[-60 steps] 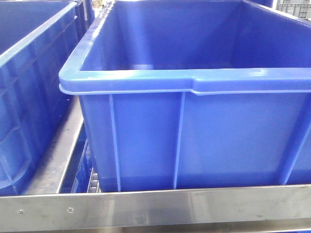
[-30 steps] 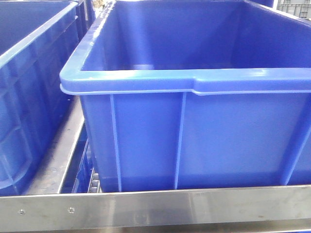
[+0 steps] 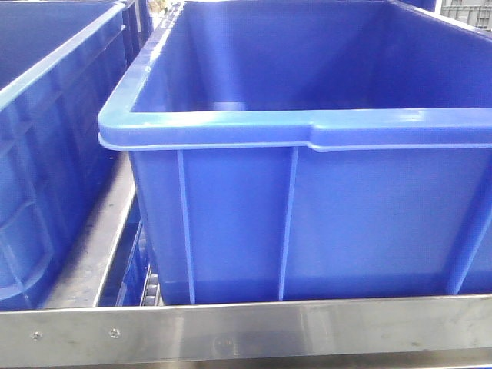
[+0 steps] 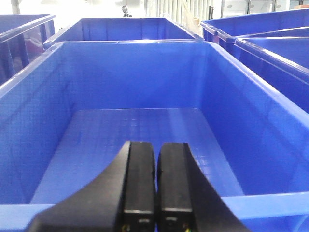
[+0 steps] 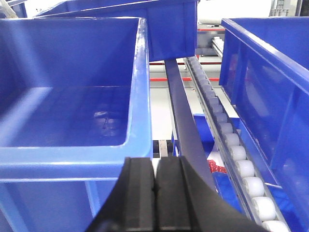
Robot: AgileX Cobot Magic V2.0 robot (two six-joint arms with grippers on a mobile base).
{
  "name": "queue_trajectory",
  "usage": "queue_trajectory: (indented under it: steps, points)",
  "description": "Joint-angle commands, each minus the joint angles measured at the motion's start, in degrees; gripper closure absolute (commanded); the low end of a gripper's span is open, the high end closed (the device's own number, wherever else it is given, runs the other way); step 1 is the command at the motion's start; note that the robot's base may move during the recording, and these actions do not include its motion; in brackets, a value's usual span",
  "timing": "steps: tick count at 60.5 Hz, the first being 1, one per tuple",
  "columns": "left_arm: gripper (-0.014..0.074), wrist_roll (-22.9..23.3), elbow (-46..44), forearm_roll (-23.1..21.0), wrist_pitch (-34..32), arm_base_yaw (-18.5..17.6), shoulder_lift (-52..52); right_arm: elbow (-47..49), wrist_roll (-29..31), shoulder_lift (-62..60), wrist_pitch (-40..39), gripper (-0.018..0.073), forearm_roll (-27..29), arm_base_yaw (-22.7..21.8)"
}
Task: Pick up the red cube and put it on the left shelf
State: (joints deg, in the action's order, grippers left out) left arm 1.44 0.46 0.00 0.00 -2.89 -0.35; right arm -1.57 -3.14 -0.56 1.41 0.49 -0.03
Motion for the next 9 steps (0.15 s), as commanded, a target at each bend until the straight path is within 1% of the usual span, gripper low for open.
queue_trajectory:
  steps: [1,9]
  points:
    - [0.0495,-0.01,1.41,0.00,-4.74,-0.03,-0.86,0.87,0.00,-1.26,-4.66,0.0537,-0.49,-0.30]
    - [0.0495,-0.01,1.41,0.00,-4.74,-0.03,-0.86,0.87,0.00,-1.26,-4.66,0.0537,-0.49,-0.30]
